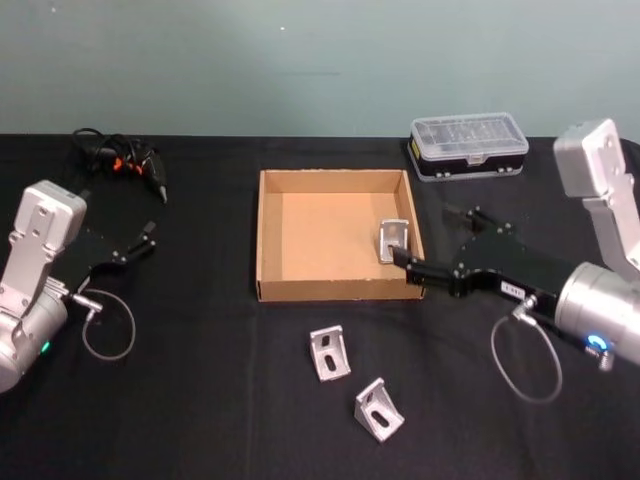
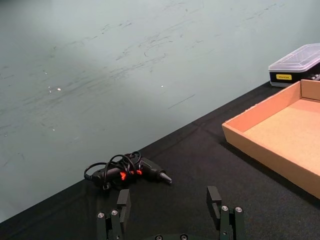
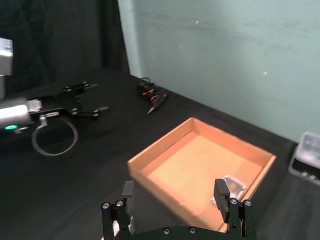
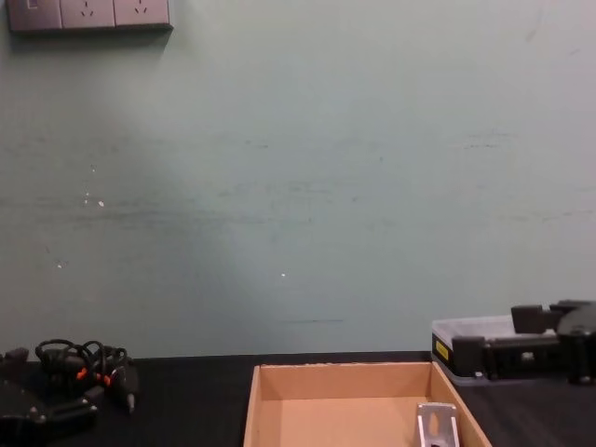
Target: Use one hand to pick up the angle iron from the table and place it into the box.
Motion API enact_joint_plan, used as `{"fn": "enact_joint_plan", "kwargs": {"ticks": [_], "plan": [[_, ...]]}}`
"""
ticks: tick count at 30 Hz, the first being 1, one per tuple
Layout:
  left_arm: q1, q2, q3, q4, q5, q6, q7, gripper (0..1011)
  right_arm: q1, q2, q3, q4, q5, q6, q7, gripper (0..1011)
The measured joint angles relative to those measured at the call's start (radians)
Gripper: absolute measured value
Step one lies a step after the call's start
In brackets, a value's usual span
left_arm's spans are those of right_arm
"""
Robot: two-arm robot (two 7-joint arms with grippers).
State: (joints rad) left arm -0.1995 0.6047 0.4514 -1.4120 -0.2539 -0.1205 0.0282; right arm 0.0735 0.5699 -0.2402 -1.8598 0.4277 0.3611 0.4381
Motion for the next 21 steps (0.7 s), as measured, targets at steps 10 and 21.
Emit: {"fn": "enact_joint_plan", "kwargs": {"ticks": [10, 21], "plan": [[0.000, 0.000, 0.000, 0.000, 0.000, 0.000, 0.000, 1000, -0.085, 0.066, -0.004, -0.086, 0.067, 0.079, 0.017, 1003], [0.000, 0.000, 0.000, 0.000, 0.000, 0.000, 0.000, 1000, -0.119, 0.108, -0.061, -0.092, 0.090, 0.115, 0.022, 1003]]}}
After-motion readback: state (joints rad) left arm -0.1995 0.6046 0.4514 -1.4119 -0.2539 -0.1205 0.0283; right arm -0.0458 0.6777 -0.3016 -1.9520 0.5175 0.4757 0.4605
